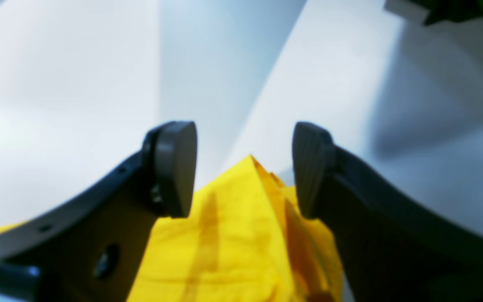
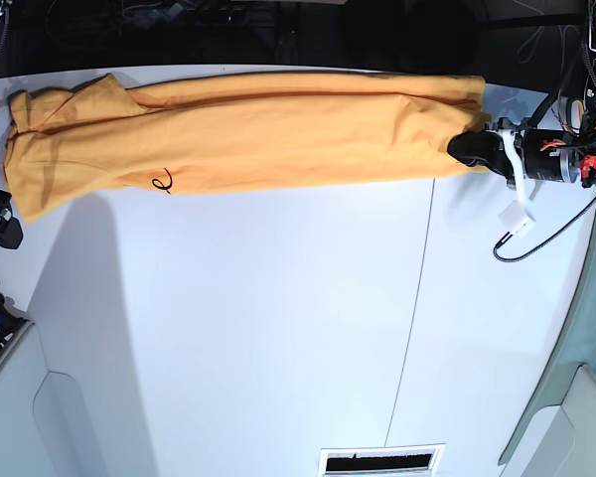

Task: Layout the t-shirt on the table in an organized manner, then fold the t-shirt properly
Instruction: 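Regrasp both ends of the folded strip with both grippers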

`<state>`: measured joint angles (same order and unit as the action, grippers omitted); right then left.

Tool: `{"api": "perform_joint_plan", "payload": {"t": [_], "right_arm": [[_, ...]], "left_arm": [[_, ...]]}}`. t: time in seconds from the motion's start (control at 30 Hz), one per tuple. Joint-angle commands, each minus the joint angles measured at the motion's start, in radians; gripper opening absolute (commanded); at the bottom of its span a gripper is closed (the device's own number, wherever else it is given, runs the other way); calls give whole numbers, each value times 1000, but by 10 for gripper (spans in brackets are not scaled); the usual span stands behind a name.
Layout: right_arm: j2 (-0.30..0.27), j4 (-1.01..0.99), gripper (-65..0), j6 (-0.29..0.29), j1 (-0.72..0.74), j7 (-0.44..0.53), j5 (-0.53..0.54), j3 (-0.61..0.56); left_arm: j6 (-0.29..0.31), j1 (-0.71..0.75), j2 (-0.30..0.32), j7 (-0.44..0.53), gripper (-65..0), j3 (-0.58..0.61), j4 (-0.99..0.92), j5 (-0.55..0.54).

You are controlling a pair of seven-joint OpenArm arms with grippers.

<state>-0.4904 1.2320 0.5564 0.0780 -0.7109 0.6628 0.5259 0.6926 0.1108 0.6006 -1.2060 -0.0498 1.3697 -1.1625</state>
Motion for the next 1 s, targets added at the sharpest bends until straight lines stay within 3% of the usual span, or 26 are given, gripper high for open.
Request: {"api": "perform_joint_plan", "payload": {"t": [0.0,0.1,0.13,0.2,0.23,0.37,0.53,0.67,0.73,0.77,0.83,0.87,0.97], "right_arm": [[-22,-5,-296,-9,20,32,-11,-23],[-22,-60,-313,-21,30,66,-54,-105],[-21,-67,-371,-23,29,68,-54,-122],[-21,-68,-580,-22,29,59,-53,-140],[-22,-67,-650,-22,30,49,-51,-140],[-22,-57,-650,-18,29,-9,-29,-106],[-21,-11,-650,17,-12,-144,107,25],[-22,-4,-650,16,-71,-159,116,104],[-22,-4,-650,16,-104,-156,116,108],[-22,-4,-630,15,-114,-154,116,108],[-22,-4,-470,15,-120,-154,132,113],[-22,-3,-424,15,-119,-154,139,122],[-22,32,-410,16,-117,-154,166,161]], "left_arm": [[6,-11,17,13,-616,-8,11,-22],[6,-11,17,13,-616,-8,11,-17],[6,-10,17,13,-616,-8,11,-7],[6,-10,17,13,-616,-8,11,14],[6,-10,17,13,-616,-8,11,21],[6,-10,18,12,-616,-8,11,31],[6,-10,17,13,-599,-8,11,29],[6,-10,17,14,-441,-8,11,21],[6,-10,18,13,-392,-8,11,16],[6,-11,18,12,-390,-8,11,3],[6,-12,25,12,-390,-9,11,-32],[6,-14,31,12,-390,-9,11,-43],[6,-10,48,-5,-390,-37,12,-54]]}}
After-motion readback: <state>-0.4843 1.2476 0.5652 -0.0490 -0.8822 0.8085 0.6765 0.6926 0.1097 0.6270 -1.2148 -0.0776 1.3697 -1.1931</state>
